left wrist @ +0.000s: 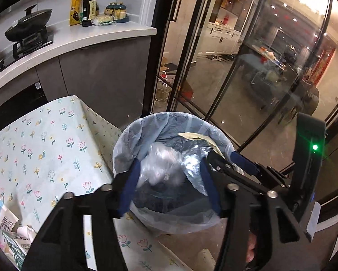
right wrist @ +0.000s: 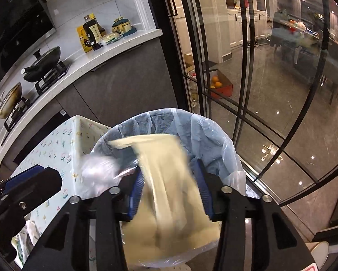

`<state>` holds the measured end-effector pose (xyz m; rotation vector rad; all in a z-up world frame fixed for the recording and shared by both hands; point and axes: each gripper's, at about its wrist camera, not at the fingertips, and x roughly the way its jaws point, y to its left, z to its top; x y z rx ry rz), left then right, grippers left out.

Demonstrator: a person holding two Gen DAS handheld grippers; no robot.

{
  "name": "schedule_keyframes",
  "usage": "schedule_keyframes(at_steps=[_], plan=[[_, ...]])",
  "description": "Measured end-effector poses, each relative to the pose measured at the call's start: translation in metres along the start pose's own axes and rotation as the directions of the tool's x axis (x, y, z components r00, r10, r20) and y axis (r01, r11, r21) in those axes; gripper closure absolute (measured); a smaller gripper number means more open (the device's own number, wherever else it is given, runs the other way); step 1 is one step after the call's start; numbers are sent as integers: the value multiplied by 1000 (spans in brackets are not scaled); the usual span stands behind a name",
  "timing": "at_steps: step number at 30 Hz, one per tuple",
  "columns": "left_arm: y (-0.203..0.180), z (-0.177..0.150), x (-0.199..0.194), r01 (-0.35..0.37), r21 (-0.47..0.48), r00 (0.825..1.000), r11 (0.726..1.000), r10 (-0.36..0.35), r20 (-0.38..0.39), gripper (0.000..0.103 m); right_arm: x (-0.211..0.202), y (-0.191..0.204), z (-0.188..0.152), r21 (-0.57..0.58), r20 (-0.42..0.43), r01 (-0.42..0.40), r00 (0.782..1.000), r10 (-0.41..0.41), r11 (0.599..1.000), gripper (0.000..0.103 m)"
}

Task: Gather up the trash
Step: 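Carry both bags over the trash bin and open both grippers to drop them, then move both tools back to the table toward the steel wool scrubber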

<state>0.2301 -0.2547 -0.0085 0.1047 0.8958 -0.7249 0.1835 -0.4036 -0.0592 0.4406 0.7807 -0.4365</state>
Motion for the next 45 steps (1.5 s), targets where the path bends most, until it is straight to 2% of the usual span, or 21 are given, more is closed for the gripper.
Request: schedule_keyframes(at_steps=[4,9,20,33,42,45], plan=[[6,3,-4,-5,-17,1000,1000,5,23,32,-10,-2,2,9,21,-4,1000,4,1000,56],[10,2,-14,-21,-24,998,999,23,53,30,-25,-2,3,12,52,-16,999,15,1000,52],[23,-12,-56,-92,-47,988,995,97,118,28,-70,25,-13,-74,102,-26,994,33,997,49],[50,-53,-121,-214,-99,955,972,229,188,28,-117,63,-49,-171,116,-58,990,79,983,45],[84,-90,-161,-266,-173,939,948,296,177,28,-138,100,-86,-244,86,-98,989,122,965,44],[95,-104,-174,-302,-189,926,934,335,175,28,-141,112,-99,-263,62,-119,988,140,958,44]])
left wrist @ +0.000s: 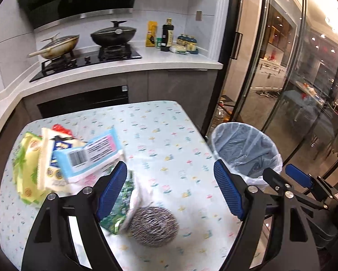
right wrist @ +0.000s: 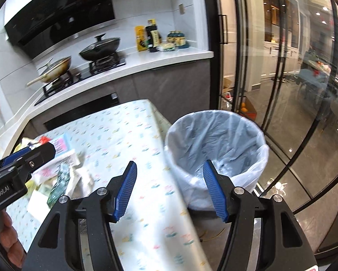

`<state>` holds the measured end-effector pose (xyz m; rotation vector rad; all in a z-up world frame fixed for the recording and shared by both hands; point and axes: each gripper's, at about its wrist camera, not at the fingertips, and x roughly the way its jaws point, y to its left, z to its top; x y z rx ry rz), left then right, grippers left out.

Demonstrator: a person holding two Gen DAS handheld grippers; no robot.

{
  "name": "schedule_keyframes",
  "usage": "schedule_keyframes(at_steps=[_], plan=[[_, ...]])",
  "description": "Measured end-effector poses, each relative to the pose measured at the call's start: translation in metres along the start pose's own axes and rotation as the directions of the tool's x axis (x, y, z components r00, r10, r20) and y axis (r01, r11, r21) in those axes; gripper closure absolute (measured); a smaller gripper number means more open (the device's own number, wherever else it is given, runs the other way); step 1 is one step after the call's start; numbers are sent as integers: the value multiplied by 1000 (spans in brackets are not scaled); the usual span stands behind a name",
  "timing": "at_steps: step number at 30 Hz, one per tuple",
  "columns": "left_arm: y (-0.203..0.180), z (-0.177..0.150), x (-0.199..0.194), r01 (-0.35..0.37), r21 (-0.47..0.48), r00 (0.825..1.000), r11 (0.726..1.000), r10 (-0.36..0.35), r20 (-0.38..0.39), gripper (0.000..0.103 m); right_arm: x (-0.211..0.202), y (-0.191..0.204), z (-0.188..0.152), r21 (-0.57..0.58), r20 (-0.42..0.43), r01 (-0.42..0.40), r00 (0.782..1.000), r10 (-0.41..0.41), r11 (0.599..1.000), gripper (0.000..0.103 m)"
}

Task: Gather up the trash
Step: 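Move both tools back to the table toward the steel wool scrubber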

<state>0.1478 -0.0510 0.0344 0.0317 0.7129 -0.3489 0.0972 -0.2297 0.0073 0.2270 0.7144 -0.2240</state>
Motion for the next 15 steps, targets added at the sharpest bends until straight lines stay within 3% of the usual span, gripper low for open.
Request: schedule_keyframes(at_steps=[4,15], plan=[[26,-14,-11,-37,-35,999,999,36,-9,21,0,22,-12,-24,-32,-41,999,40,999,44],[109,-49,-35,-171,-133,985,976,168,-32,17,9,91,-47,-114,-128,-138,984,123,984,44]])
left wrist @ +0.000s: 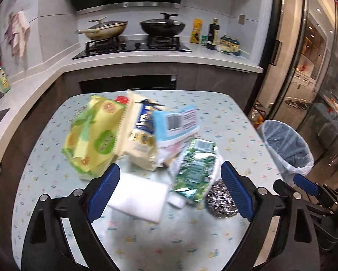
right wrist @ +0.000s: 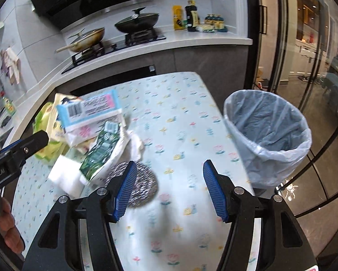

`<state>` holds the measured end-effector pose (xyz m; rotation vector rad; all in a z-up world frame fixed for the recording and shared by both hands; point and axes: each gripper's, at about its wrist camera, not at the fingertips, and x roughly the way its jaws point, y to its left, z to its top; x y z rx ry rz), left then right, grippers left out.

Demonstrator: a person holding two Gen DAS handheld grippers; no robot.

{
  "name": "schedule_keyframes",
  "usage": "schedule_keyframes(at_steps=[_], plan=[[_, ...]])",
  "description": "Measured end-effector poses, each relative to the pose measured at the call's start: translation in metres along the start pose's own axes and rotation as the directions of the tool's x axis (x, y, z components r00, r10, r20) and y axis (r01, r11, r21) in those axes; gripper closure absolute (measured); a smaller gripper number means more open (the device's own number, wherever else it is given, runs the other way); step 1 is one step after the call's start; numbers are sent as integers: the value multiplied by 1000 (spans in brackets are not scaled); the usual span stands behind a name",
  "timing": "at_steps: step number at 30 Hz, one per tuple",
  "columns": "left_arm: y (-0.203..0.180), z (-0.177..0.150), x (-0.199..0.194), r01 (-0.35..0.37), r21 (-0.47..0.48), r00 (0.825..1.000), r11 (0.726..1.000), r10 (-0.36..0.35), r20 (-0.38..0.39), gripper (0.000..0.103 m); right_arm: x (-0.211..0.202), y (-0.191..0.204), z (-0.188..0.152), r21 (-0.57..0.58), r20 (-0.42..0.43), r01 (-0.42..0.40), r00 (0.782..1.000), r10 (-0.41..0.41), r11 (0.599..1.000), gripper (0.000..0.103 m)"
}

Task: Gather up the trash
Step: 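Move both tools back to the table toward the steel wool scrubber, then grasp the yellow-green snack bag with the left gripper while the right gripper grasps the steel wool scrubber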

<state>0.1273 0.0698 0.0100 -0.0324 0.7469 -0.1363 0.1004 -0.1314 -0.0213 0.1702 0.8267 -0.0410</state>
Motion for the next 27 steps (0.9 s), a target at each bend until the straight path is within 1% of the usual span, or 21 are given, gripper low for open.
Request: schedule_keyframes(at_steps=[3,6,10,17,20,22,27], plan=[[25,-4,1,-28,-31,1000,999,28,-12,16,8,19,-7,-31,-25,-18,1000,17,999,43],[46,-10,3,-63,-56,998,996,62,-20,16,18,35,-12,-61,-45,-31,999,28,998,35],[72,-16,6,-97,-87,995,991,94,-35,16,35,48,-18,-83,-79,-27,997,20,996,33],[109,-23,16,-143,-135,989,980,135,-63,14,60,54,-22,-88,-118,-7,993,-3,996,33],[121,-22,21,-156,-150,987,976,148,-66,12,69,56,-22,-86,-131,-2,991,-9,996,33],[128,-20,24,-161,-151,986,975,153,-63,11,72,57,-21,-86,-128,7,992,-18,996,30],[138,-8,32,-165,-141,986,976,160,-44,11,80,56,-20,-88,-133,16,991,-28,996,26]])
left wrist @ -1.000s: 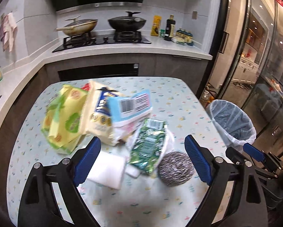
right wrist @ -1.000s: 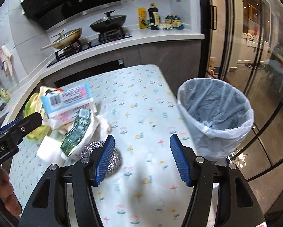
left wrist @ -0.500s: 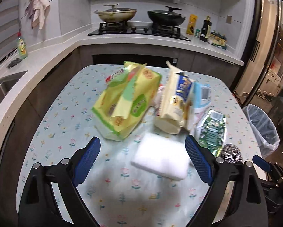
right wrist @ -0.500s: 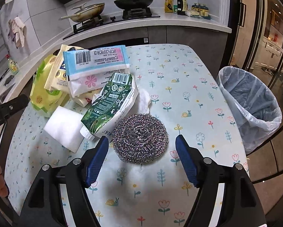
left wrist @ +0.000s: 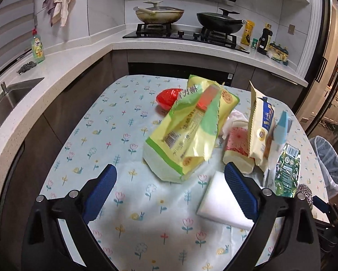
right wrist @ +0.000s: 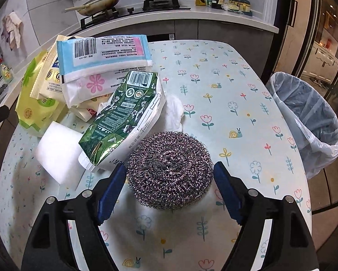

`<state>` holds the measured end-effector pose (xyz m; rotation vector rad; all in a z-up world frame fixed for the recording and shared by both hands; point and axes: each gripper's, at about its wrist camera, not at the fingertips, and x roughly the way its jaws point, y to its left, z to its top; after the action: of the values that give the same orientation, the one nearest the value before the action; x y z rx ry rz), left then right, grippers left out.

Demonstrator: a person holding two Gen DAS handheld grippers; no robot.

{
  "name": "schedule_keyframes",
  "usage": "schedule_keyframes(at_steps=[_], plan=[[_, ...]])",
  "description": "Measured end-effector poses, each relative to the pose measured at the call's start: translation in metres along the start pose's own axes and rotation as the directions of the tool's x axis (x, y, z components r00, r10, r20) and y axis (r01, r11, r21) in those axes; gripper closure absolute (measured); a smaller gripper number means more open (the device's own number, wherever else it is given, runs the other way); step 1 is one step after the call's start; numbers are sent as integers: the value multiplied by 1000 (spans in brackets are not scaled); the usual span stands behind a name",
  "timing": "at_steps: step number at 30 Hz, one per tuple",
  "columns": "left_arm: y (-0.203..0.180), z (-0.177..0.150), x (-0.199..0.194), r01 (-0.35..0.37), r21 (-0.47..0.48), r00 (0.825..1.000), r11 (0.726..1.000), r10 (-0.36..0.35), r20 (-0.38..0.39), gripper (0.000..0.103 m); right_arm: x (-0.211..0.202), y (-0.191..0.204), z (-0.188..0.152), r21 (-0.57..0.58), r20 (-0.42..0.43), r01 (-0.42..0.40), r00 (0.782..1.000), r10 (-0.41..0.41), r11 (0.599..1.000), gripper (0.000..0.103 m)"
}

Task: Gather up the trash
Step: 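Grasp the yellow-green snack bag with the left gripper while the right gripper grasps the steel wool scrubber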

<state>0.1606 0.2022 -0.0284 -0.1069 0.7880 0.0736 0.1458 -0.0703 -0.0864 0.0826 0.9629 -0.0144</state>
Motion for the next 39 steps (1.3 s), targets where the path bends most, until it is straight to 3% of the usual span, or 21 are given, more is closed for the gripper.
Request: schedule_keyframes(at_steps=[9,11,16,17,19,22,25,39], plan=[[-2,20,31,34,32,999,999,-34,21,12,8,-1,6,5,-6,10,1000,-10,1000,25],[-4,21,38,48,41,999,998,-49,22,17,10,-1,5,10,-11,10,1000,-10,1000,24],[-8,17,50,84,53,996,995,-83,-25,58,9,0,5,10,-8,10,1000,-10,1000,28],[-7,17,49,88,50,996,995,-87,-28,62,8,-1,5,10,-6,10,1000,-10,1000,29],[-4,15,48,101,32,994,994,-100,-41,82,6,-2,4,13,-3,6,1000,-6,1000,31],[0,13,42,110,9,993,994,-109,-46,92,3,-2,4,13,0,-1,1000,1,1000,34],[1,11,30,114,6,993,993,-114,-30,97,-2,-4,3,19,5,-10,1000,10,1000,36],[-12,-3,-33,166,35,986,985,-167,6,97,-27,-23,-9,64,37,-31,999,28,997,37]])
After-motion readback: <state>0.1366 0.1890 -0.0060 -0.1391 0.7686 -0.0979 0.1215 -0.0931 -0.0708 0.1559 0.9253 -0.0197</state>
